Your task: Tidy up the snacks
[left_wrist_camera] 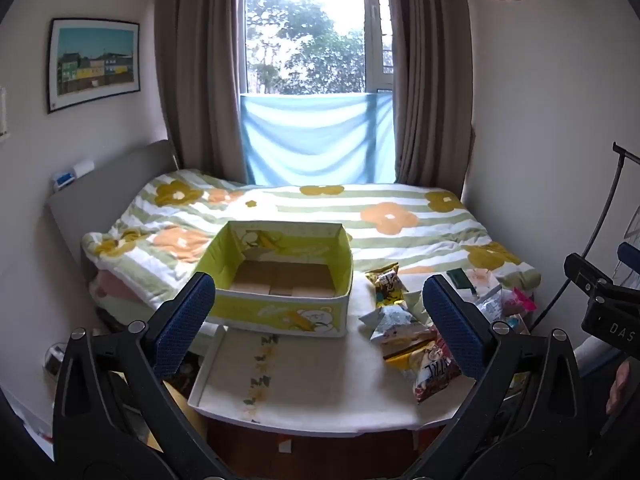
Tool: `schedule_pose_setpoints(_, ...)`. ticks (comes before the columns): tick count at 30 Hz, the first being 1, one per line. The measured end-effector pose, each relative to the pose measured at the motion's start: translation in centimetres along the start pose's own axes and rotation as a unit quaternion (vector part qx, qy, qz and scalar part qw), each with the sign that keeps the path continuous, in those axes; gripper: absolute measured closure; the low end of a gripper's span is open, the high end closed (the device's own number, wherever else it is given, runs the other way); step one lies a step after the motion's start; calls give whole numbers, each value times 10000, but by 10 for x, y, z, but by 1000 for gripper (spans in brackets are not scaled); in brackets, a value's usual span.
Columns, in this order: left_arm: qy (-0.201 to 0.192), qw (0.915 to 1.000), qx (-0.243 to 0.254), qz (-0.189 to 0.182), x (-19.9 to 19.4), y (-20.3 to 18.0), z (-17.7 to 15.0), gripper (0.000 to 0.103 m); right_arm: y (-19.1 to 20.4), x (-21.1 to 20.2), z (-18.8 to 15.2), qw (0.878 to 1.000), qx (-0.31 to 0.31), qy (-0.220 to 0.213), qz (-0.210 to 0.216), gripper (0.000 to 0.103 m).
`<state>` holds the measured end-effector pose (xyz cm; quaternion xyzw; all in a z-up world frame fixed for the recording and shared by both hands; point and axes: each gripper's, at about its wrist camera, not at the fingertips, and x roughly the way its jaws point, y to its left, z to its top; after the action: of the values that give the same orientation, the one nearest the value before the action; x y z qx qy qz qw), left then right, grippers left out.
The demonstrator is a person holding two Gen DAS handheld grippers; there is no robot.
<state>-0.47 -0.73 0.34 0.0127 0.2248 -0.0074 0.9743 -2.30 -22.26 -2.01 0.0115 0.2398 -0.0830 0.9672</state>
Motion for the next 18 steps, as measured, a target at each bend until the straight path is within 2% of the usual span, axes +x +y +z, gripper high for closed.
schedule_pose_setpoints(18,29,10000,49,79,0,-6,-5,0,2,1,-1,9999,-38,26,133,0)
